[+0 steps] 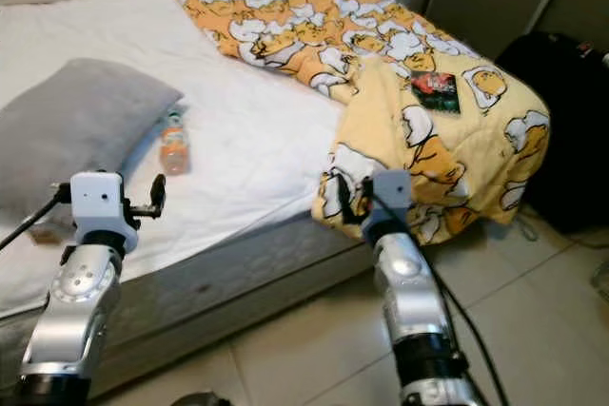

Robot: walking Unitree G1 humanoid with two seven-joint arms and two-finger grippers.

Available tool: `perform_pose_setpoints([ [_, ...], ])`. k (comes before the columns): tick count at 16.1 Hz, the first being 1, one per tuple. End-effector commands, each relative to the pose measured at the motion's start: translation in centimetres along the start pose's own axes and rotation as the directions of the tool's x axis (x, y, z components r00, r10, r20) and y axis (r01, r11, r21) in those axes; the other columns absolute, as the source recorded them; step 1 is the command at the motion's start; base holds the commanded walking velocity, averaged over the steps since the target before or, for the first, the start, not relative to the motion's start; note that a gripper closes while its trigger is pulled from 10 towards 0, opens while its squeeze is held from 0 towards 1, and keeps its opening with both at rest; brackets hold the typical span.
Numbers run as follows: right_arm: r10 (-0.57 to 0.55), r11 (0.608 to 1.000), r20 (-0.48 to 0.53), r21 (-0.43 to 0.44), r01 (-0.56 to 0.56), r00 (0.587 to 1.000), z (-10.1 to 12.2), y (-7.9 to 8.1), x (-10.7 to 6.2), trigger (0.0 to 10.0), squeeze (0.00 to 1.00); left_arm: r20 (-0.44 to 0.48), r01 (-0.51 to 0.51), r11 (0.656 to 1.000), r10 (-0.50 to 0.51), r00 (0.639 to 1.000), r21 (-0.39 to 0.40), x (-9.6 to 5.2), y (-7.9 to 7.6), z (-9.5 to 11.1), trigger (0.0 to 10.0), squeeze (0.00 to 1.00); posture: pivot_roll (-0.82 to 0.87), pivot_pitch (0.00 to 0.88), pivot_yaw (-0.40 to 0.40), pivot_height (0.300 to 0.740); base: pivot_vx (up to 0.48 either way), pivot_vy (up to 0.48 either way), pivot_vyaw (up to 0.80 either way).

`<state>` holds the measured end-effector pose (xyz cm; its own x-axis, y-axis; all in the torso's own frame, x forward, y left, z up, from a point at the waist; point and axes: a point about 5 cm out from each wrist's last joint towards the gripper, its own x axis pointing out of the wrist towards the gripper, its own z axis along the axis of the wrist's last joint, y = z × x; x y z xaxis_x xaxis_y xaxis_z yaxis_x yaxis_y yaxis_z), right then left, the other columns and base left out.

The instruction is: Clean up the room

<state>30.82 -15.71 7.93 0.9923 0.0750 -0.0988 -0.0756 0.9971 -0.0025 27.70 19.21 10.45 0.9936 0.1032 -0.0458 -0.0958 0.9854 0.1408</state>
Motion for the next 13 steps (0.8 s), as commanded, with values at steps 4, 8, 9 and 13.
perform_pose_setpoints([
  [4, -0.007, 1.0, 0.007, -0.013, 0.008, 1.0, 0.21, -0.46, 0.05, 10.0, 0.0, 0.039, 0.022, 1.0, -0.022, 0.999, -0.004, 0.33, -0.63, 0.63, 10.0, 0.73, -0.03, 0.0, -0.028, 0.74, 0.0, 0.0, 0.0],
  [8, -0.009, 1.0, 0.008, -0.014, 0.009, 1.0, 0.22, -0.47, 0.06, 10.0, 0.0, 0.035, 0.03, 0.999, -0.029, 0.999, -0.011, 0.42, -0.68, 0.55, 10.0, 0.74, -0.03, 0.0, -0.023, 0.74, 0.203, 0.0, 0.0],
  [9, -0.004, 1.0, 0.009, -0.017, 0.005, 1.0, 0.28, -0.43, 0.11, 10.0, 0.0, 0.035, 0.034, 0.999, -0.033, 0.999, -0.013, 0.45, -0.69, 0.56, 10.0, 0.74, -0.03, 0.0, -0.022, 0.74, 0.281, 0.0, 0.0],
  [13, 0.003, 1.0, 0.014, -0.027, -0.002, 1.0, 0.38, -0.27, 0.22, 10.0, 0.0, 0.02, 0.042, 0.999, -0.042, 0.999, -0.021, 0.52, -0.6, 0.36, 10.0, 0.74, -0.03, 0.0, -0.018, 0.74, 0.286, 0.0, 0.8],
])
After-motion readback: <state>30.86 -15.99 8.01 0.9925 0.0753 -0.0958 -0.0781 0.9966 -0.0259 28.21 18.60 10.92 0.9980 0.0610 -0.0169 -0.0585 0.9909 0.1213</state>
